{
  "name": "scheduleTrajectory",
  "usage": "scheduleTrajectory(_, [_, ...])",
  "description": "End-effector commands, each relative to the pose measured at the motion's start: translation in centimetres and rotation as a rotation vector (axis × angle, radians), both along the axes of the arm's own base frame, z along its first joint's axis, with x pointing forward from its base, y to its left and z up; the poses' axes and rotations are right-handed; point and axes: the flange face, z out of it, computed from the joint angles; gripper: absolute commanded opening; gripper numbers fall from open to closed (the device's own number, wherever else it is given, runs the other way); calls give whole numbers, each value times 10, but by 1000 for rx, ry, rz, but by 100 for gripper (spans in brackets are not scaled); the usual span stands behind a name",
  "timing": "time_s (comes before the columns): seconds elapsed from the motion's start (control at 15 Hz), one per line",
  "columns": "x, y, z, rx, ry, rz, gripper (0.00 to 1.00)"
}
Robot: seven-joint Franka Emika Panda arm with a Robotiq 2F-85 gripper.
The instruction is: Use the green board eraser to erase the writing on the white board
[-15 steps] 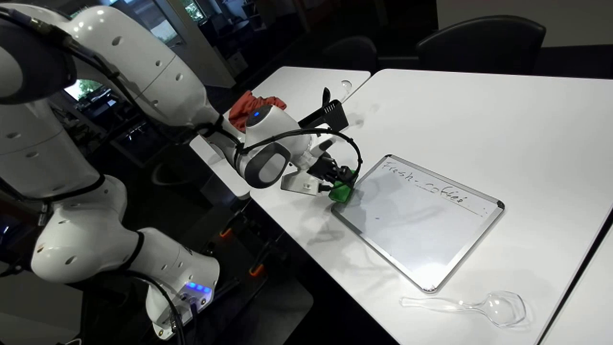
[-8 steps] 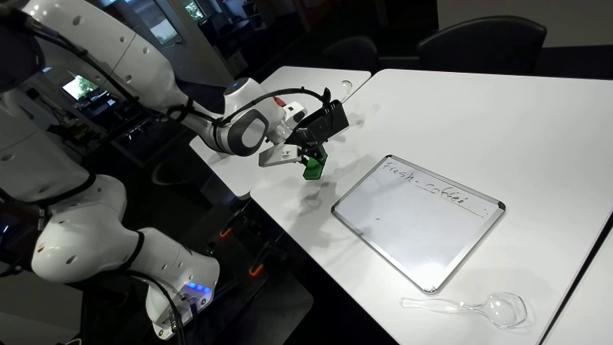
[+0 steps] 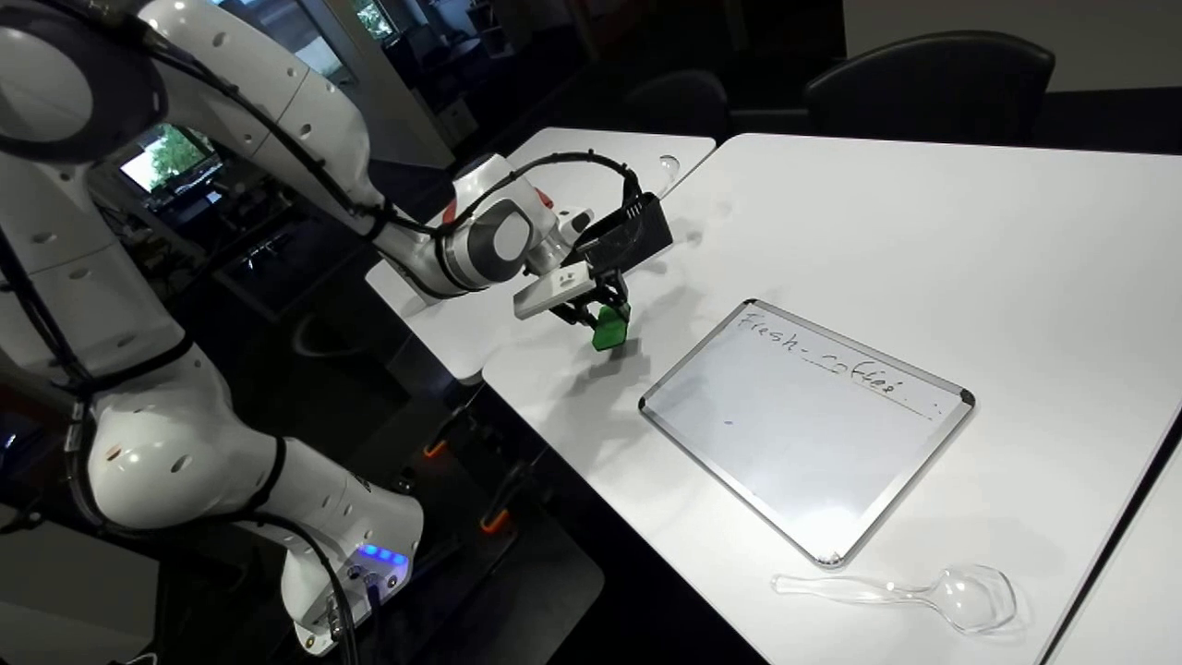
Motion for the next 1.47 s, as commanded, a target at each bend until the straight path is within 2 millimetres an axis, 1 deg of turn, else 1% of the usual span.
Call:
scheduleTrajectory(0.0, [4,7,-24,11,-38,62,32])
scheduleTrajectory(0.07, [2,8,-30,18,-42,70,37])
scheduleTrajectory(0.13, [2,9,-35,25,-44,70,82])
scheduleTrajectory(0.2, [1,8,-39,34,-50,69,84])
scheduleTrajectory(0.27, [0,9,-43,41,-55,69,90])
scheduleTrajectory(0.33, [0,9,-43,43,-63,69,98])
scheduleTrajectory(0.4, [-1,9,-44,49,-71,70,100])
scheduleTrajectory(0.53, [-1,11,-40,54,-90,74,100])
scheduleTrajectory(0.67, [-3,12,-30,61,-109,59,100])
scheduleTrajectory(0.8, [-6,15,-16,60,-137,64,100])
scheduleTrajectory(1.07, [-11,15,26,49,-198,57,100])
scheduleTrajectory(1.13, [-12,13,40,45,-222,43,100])
scheduleTrajectory(1.4, [-13,-3,82,24,-282,5,100])
